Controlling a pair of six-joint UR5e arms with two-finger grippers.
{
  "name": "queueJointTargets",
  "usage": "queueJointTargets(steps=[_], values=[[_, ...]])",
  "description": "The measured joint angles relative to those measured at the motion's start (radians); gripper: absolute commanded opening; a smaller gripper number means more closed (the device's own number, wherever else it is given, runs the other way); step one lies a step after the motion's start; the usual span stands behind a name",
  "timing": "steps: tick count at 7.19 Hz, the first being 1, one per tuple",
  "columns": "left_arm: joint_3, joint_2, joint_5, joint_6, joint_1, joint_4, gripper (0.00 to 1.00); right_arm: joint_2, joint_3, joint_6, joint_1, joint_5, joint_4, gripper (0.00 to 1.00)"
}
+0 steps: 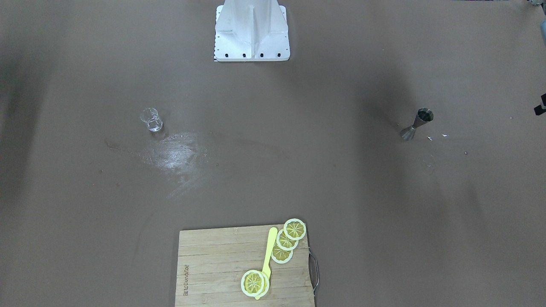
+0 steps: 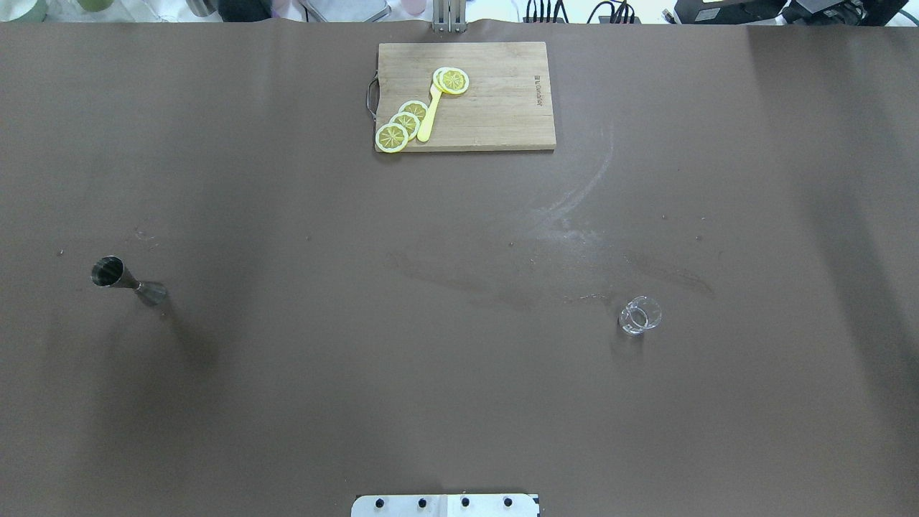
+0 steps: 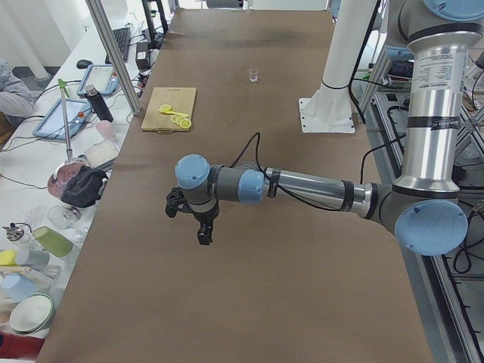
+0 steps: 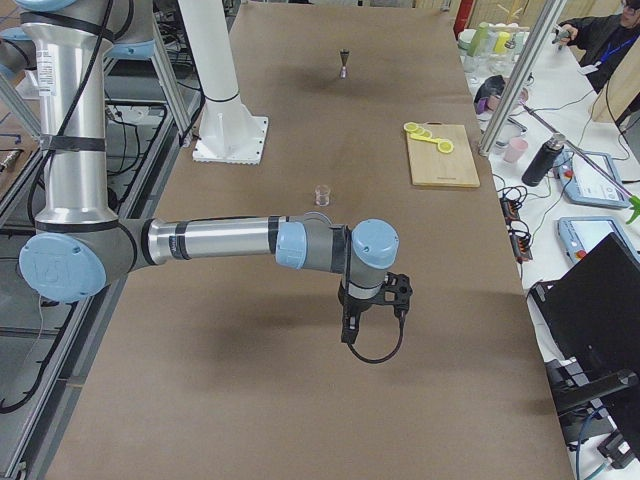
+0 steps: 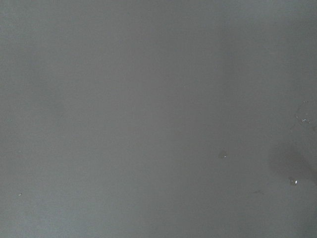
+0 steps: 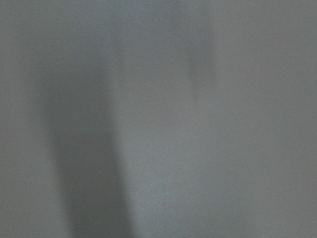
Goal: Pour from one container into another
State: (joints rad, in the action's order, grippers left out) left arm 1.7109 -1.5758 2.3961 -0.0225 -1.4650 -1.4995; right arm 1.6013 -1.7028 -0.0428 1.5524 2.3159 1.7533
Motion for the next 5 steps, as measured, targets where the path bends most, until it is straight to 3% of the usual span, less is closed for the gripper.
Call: queueJointTargets(steps=[5], values=[[0.011,-0.002,0.0,0.0,0.0,0.001,0.98,0.001,0.0,0.0,0.0,0.0,0.001,1.0]])
